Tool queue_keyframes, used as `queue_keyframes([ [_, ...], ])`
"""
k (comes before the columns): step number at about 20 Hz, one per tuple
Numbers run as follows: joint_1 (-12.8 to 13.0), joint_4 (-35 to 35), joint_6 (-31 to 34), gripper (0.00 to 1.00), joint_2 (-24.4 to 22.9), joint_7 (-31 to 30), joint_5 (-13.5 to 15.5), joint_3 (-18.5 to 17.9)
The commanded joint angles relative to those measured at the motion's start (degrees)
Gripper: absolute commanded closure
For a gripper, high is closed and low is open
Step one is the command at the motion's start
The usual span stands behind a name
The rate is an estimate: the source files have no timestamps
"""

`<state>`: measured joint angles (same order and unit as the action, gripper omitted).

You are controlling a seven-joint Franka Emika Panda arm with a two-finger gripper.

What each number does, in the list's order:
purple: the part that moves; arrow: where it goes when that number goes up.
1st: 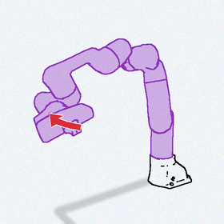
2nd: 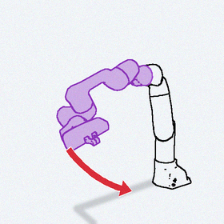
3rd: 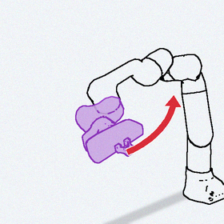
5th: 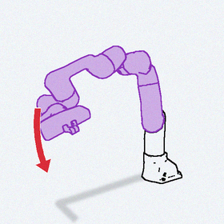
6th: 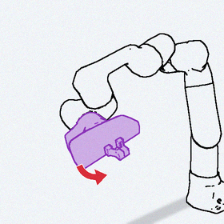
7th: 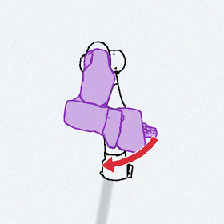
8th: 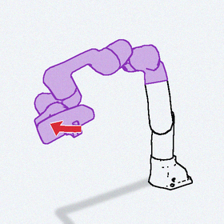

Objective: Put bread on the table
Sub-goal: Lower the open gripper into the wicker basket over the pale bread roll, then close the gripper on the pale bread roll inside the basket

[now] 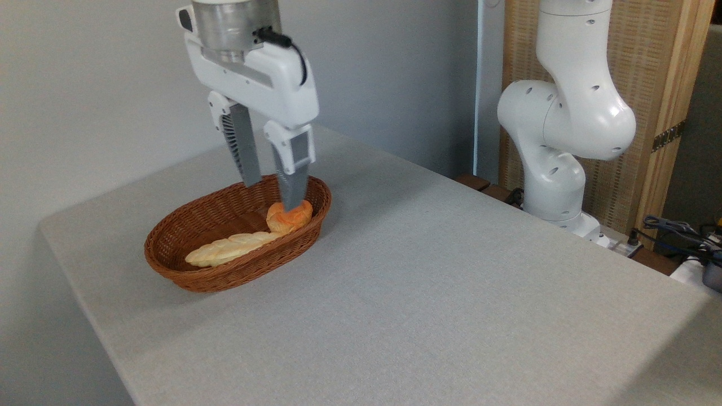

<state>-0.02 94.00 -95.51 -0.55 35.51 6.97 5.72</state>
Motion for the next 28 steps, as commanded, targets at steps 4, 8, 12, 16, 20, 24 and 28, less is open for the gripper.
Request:
queue_keyframes([
  [4,0.37,11.1,-15.03,0.0,-0.68,-4.47,3.41,8.77],
  [8,0.37,16.12,-25.24,0.0,0.37,-7.74,3.41,12.03],
  [12,0.37,17.44,-27.88,0.0,2.91,-7.48,2.53,14.66],
  [16,0.46,19.03,-34.57,0.0,7.48,-7.74,-0.79,17.39],
  [20,0.46,19.11,-34.84,0.0,9.25,-7.83,-7.13,18.8],
  [24,0.55,19.73,-34.84,0.43,10.04,-7.83,-12.41,18.98],
  [28,0.64,19.73,-34.75,0.84,10.04,-7.91,-12.41,19.5],
])
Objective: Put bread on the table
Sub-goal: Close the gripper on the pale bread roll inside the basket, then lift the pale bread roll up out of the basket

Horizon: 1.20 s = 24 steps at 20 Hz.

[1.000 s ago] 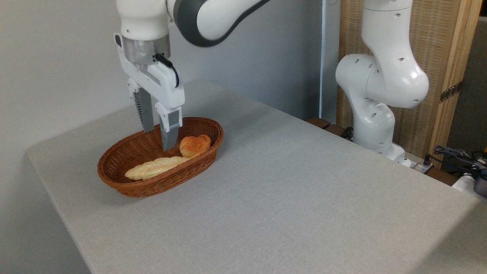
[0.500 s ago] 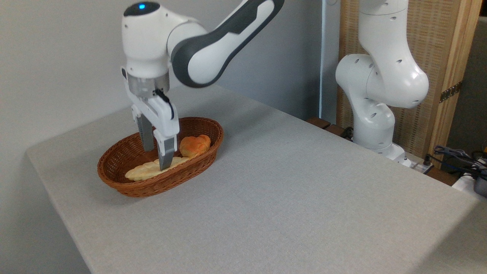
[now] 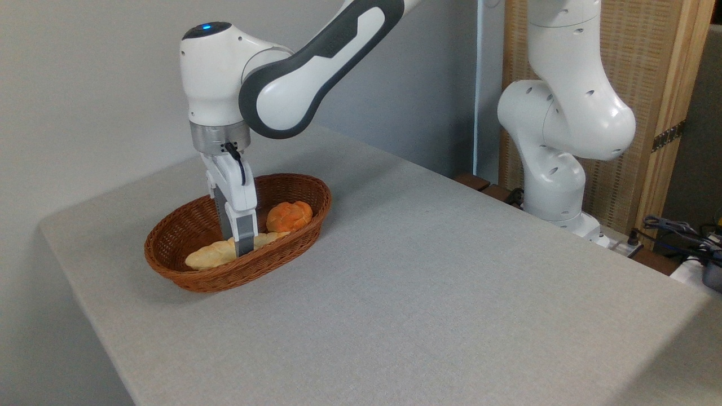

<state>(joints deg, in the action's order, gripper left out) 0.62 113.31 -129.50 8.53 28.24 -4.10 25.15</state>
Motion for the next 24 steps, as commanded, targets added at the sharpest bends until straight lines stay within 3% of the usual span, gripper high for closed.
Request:
queue_keyframes([
  [1,0.0,0.42,-0.76,0.87,0.96,-0.64,-1.35,0.08],
  [6,-0.09,0.25,-0.58,0.87,0.79,-1.0,-1.26,0.08],
  [10,-0.18,-0.63,1.08,0.97,-0.88,-2.22,0.32,-0.36],
  [14,-0.62,-7.03,10.91,1.0,-0.88,-2.31,3.3,-0.89],
  [19,-0.62,-12.66,17.16,1.0,-0.88,-1.79,8.84,-5.27],
  [24,-0.62,-18.29,23.84,1.0,-0.88,-0.21,9.55,-8.71],
])
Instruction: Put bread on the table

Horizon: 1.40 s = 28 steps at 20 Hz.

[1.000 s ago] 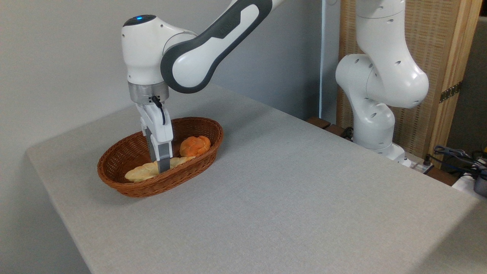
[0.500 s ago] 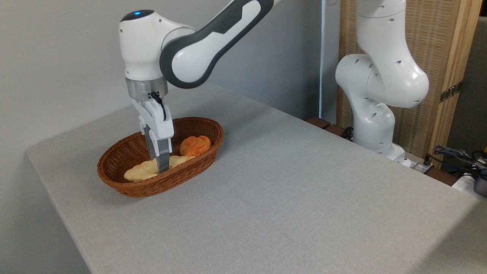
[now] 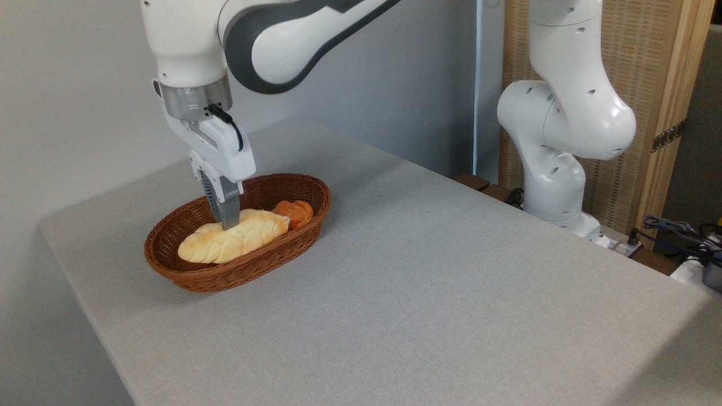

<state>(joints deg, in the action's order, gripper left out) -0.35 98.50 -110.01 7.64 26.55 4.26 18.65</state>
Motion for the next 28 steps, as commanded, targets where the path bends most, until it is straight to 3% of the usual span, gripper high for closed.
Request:
queue_keyframes([
  [1,0.35,-4.27,5.24,1.0,-0.08,1.93,1.1,-2.56],
  [5,0.35,-7.0,10.42,1.0,-0.79,5.43,0.66,-5.63],
  [9,0.35,-7.09,14.55,1.0,-2.98,13.16,-1.17,-9.59],
  [10,0.35,-7.09,15.61,0.92,-3.07,15.44,-3.01,-10.38],
  [12,0.35,-7.09,17.02,0.61,-3.77,19.58,-6.97,-12.31],
  [13,0.35,-7.09,17.37,0.35,-4.21,20.38,-7.85,-13.45],
  [15,0.35,-7.09,17.38,0.01,-5.18,20.91,-8.04,-15.92],
  [19,0.35,-7.09,17.38,0.0,-5.8,24.25,-7.78,-18.03],
  [26,0.35,-7.26,17.38,0.0,-6.15,24.43,-7.16,-18.21],
  [28,0.35,-7.53,17.38,0.0,-6.24,23.82,-4.28,-18.91],
])
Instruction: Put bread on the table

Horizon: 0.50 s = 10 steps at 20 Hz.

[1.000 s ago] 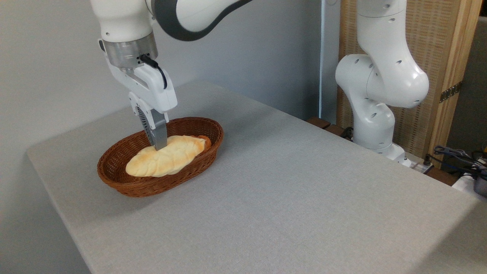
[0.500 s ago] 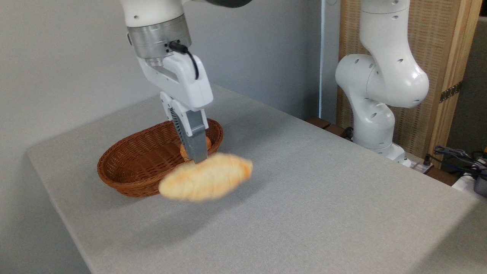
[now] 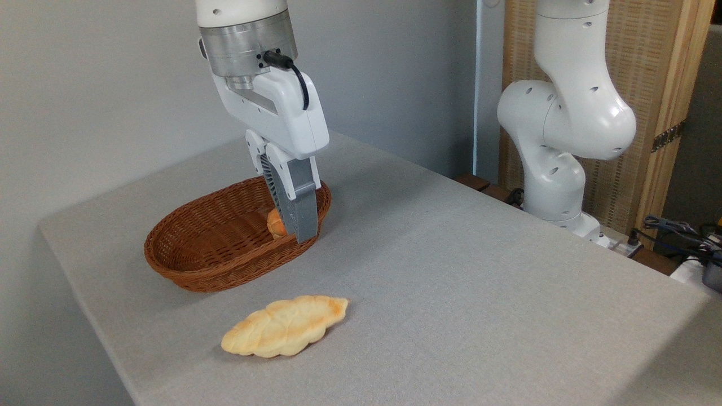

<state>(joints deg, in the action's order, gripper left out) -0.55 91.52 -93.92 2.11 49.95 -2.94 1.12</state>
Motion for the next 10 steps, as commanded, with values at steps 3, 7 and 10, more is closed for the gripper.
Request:
queue_keyframes([
  [3,0.29,-0.46,1.55,0.0,-2.55,-2.47,6.62,-0.78],
  [7,-0.5,-0.38,1.55,0.0,-2.55,-13.65,8.39,3.53],
  [10,-0.51,-0.11,1.46,0.0,-2.55,-13.48,8.39,3.97],
])
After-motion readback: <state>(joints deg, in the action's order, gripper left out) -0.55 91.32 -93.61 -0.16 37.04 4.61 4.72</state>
